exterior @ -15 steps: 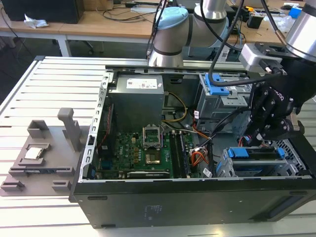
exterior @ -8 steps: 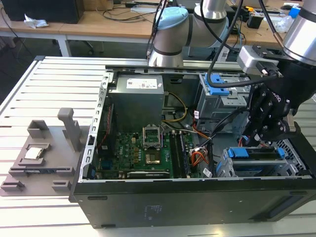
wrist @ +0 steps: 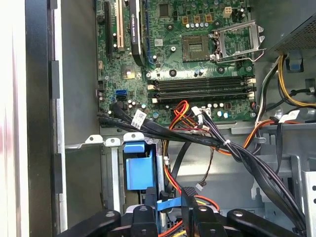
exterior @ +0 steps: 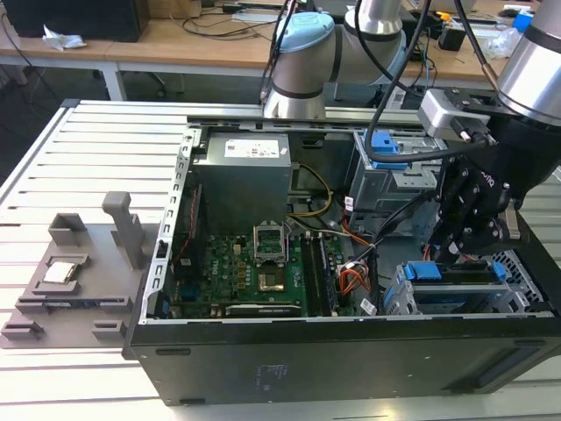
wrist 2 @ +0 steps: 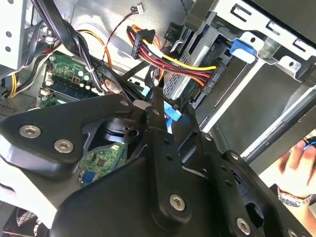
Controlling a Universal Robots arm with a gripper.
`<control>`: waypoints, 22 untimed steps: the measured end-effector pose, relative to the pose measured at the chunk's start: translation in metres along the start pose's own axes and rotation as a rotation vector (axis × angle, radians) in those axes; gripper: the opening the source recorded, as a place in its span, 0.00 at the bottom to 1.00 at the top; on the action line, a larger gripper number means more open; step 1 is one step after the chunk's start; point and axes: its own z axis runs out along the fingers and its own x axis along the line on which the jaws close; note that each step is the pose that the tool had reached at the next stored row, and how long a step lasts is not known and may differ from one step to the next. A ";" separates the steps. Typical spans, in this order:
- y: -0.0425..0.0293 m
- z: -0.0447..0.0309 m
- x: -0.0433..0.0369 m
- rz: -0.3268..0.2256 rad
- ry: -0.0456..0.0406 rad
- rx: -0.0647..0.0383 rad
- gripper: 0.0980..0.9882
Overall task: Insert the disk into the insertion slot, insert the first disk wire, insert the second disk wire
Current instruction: 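Insert the second disk wire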
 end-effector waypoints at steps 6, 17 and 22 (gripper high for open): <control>0.0000 0.0001 0.0000 0.000 -0.0001 0.000 0.05; 0.0009 -0.0132 0.0010 0.000 -0.0001 0.000 0.04; 0.0008 -0.0139 0.0011 -0.007 0.0004 0.000 0.04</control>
